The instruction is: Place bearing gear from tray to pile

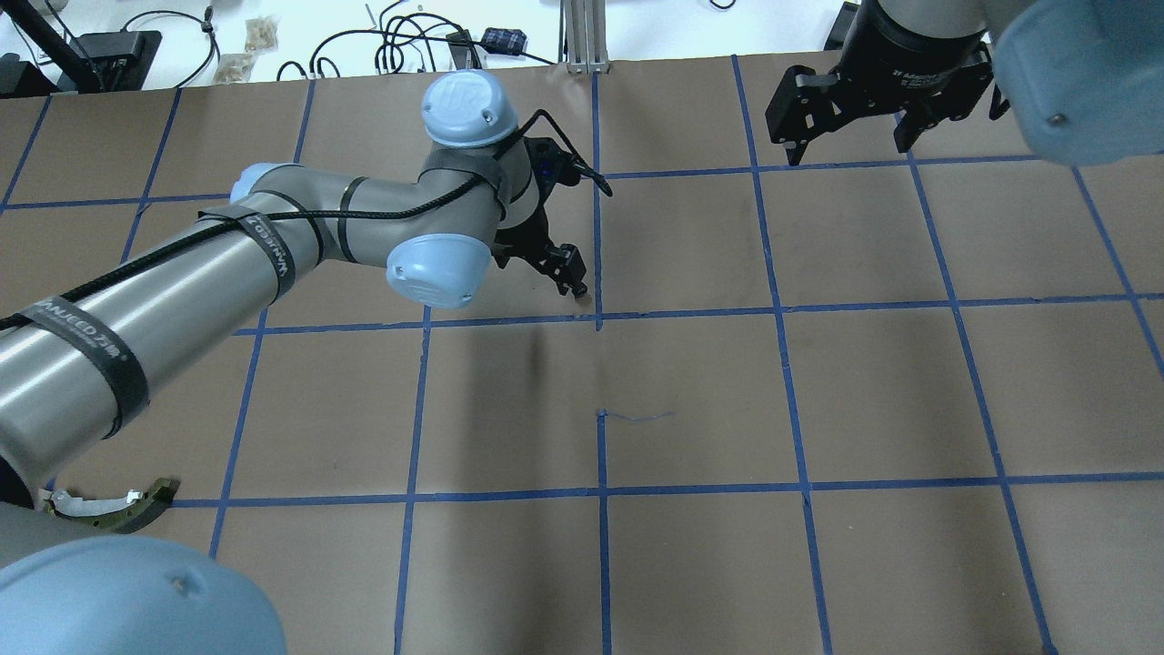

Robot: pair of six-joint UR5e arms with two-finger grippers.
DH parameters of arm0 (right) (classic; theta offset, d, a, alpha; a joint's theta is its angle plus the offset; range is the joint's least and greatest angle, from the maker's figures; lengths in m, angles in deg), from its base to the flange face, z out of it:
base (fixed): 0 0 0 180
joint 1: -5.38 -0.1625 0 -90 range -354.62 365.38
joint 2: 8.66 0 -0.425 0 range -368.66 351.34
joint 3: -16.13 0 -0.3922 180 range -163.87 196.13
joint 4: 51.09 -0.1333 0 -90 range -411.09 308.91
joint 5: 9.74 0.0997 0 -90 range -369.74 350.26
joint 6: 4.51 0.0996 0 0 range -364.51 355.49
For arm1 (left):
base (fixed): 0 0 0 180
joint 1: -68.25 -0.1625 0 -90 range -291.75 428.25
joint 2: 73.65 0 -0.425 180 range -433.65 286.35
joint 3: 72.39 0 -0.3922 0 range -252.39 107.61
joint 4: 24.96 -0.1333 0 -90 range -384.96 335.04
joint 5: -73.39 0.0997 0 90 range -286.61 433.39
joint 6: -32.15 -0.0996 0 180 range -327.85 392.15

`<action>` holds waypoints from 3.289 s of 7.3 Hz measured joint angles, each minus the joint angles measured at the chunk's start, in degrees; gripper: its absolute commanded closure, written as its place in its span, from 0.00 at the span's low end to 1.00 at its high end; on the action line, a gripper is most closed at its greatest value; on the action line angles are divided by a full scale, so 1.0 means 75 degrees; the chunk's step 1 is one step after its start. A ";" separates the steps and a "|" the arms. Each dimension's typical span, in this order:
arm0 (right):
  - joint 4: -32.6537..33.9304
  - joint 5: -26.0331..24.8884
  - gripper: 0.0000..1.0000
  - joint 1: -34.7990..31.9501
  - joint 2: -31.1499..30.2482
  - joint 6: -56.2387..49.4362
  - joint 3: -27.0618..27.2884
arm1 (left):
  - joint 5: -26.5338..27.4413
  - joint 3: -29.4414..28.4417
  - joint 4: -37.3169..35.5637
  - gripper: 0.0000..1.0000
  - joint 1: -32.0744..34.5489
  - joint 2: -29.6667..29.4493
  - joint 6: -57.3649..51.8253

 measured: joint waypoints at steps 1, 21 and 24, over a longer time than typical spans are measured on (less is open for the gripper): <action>0.0109 -0.0001 0.00 -0.0003 -0.0025 0.0174 0.0025 | 0.0014 -0.0001 -0.0342 0.00 0.0197 -0.0193 -0.0086; -0.0261 0.0373 0.00 -0.0078 -0.0045 0.0187 0.0002 | 0.0531 -0.0058 0.0056 1.00 -0.1548 0.0243 -0.1580; -0.0306 0.0394 0.00 -0.0078 -0.0050 0.0173 -0.0001 | 0.1123 0.0029 0.1070 1.00 -0.3522 0.0955 -0.2364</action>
